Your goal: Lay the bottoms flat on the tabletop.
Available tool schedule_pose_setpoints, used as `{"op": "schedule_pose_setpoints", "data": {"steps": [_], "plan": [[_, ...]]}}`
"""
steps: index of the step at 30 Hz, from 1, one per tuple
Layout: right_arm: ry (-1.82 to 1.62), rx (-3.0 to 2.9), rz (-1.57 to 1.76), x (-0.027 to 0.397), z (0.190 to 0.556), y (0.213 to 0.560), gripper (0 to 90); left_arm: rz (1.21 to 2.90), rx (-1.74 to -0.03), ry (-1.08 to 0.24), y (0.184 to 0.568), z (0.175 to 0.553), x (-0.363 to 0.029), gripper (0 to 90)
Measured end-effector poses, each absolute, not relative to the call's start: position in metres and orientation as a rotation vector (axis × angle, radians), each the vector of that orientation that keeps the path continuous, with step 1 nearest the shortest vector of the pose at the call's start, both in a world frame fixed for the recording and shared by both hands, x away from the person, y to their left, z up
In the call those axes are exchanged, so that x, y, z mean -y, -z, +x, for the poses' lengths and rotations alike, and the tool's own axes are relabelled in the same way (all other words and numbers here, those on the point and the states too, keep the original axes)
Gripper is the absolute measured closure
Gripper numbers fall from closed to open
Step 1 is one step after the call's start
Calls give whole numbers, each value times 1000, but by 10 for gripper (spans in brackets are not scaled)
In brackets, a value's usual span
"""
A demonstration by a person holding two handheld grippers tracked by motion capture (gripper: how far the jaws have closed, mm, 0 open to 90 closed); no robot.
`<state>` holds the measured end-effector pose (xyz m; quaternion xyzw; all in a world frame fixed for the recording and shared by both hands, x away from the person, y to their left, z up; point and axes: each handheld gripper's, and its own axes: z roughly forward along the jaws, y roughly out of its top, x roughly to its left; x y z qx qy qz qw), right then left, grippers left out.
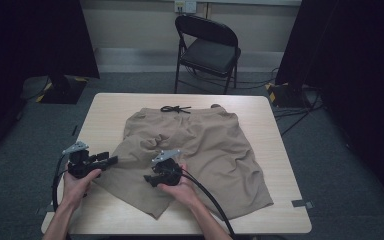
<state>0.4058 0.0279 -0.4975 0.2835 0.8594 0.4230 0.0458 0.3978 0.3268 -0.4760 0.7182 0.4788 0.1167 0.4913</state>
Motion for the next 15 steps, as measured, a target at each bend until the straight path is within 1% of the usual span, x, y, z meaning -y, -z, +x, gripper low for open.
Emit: {"op": "schedule_pose_setpoints", "data": {"steps": [4, 8, 11, 12, 15], "plan": [[-1316, -2625, 840, -27, 400, 500, 523, 1755, -1140, -287, 474, 397, -322, 453], [-1329, -2651, 775, -24, 383, 500, 524, 1760, -1112, -277, 470, 394, -318, 474], [-1342, -2673, 738, -20, 371, 501, 524, 1771, -1097, -271, 469, 393, -317, 515], [-1342, -2673, 738, -20, 371, 501, 524, 1776, -1084, -262, 469, 393, -315, 515], [-1342, -2696, 694, -16, 360, 500, 524, 1811, -1041, -231, 470, 393, -309, 577]]}}
